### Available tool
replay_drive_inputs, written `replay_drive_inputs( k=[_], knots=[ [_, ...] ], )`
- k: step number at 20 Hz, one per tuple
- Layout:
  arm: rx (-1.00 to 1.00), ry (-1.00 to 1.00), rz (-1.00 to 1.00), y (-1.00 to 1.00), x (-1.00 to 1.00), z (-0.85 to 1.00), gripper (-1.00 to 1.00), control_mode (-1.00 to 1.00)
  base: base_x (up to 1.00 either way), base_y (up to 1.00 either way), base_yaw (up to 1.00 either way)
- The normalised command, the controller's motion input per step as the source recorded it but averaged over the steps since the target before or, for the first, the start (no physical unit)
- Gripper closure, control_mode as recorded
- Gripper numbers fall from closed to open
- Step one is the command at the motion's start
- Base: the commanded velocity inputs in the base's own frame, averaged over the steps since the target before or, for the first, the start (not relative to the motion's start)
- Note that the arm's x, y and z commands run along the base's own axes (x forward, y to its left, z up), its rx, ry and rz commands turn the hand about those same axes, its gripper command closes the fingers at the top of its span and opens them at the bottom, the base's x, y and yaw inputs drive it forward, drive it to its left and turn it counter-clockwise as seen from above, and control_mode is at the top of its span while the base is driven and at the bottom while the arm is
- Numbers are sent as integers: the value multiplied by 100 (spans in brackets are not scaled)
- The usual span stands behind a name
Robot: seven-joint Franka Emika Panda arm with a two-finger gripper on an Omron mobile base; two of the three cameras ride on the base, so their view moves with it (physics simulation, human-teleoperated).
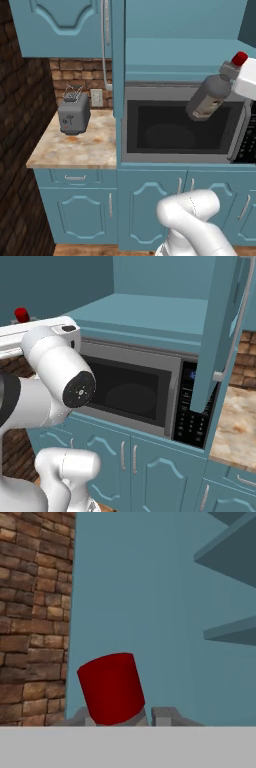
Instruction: Get the candle and the liquor from the cabinet and move them to the dining counter.
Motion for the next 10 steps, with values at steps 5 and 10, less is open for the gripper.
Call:
replay_drive_inputs(
  k=[5, 10],
  knots=[
    [-1, 2, 1, 4, -2, -5, 100, -100, 0, 0, 0],
    [0, 0, 0, 0, 0, 0, 100, -100, 0, 0, 0]
  ],
)
